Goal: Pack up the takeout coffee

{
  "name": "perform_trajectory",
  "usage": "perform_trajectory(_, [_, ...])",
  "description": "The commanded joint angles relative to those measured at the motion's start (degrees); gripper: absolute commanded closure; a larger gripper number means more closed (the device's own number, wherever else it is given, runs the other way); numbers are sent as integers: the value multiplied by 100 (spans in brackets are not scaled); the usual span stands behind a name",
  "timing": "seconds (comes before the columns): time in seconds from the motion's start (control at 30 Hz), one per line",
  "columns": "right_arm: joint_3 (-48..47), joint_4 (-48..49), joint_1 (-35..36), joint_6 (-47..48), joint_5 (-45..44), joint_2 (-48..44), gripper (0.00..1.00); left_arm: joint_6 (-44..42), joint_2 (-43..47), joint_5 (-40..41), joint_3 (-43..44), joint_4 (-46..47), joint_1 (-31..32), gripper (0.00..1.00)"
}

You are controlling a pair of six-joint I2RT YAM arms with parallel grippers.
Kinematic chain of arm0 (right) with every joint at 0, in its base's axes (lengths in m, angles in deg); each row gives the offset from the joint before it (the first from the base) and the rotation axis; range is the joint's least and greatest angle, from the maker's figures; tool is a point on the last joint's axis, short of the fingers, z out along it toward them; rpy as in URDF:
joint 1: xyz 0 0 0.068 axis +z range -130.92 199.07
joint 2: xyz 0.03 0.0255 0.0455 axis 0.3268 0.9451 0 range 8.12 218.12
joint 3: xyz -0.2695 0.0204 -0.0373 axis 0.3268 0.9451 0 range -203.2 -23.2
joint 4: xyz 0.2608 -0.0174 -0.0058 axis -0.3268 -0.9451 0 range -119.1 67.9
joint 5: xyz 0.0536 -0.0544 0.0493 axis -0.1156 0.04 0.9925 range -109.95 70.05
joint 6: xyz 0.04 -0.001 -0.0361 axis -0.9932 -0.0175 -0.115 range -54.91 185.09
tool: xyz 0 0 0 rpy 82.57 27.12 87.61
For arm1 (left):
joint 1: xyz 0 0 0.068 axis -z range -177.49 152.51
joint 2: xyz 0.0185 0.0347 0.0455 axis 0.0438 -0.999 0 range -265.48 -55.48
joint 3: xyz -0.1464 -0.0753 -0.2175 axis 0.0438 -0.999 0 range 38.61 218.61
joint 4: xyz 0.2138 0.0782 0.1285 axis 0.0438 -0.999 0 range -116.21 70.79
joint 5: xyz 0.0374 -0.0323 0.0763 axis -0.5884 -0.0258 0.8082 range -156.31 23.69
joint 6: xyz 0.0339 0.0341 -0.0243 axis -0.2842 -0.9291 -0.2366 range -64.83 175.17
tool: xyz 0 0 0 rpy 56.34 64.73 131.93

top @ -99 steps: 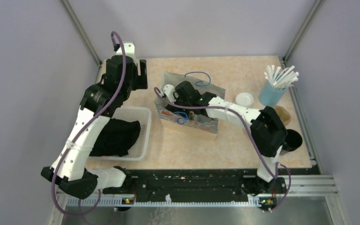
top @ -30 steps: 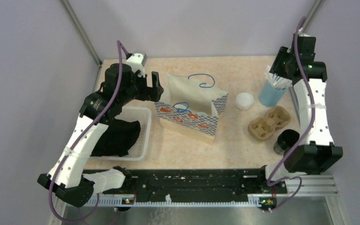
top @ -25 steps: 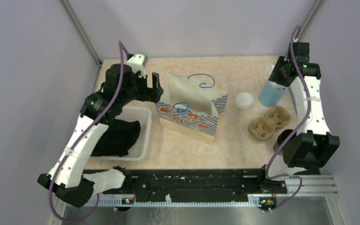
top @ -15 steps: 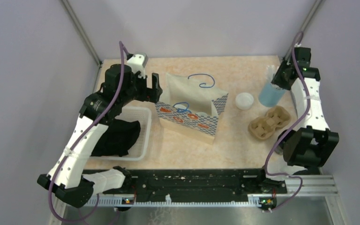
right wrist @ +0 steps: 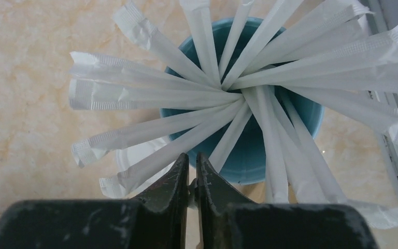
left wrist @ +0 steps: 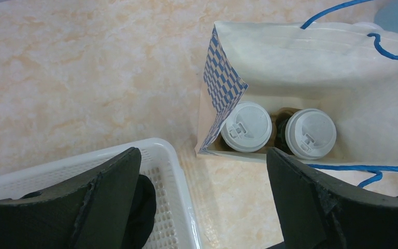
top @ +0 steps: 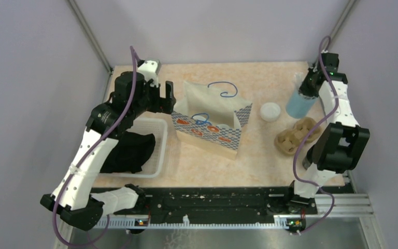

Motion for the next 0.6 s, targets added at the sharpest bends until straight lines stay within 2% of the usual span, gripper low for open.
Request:
perform_trajectory(0.0, [-634, -206, -69, -59, 163, -7, 94, -34, 132, 152, 310, -28, -10, 3])
perform_trajectory(0.13, [-1008, -824, -60, -144, 137, -439, 100, -40, 151, 237, 390, -46, -11, 3])
perform_trajectory(0.37, [-1651, -1334, -61, -310, 504, -1574, 100, 42, 71, 305, 626, -16, -8, 3])
perform_trajectory(0.47, [-1709, -982, -58, -368, 1403, -2110, 100, 346, 57, 247, 733, -16, -11, 3])
perform_trajectory(0.57, [-1337, 141, -60, -813, 3255, -2656, 100, 635, 48, 146, 831, -8, -15, 3])
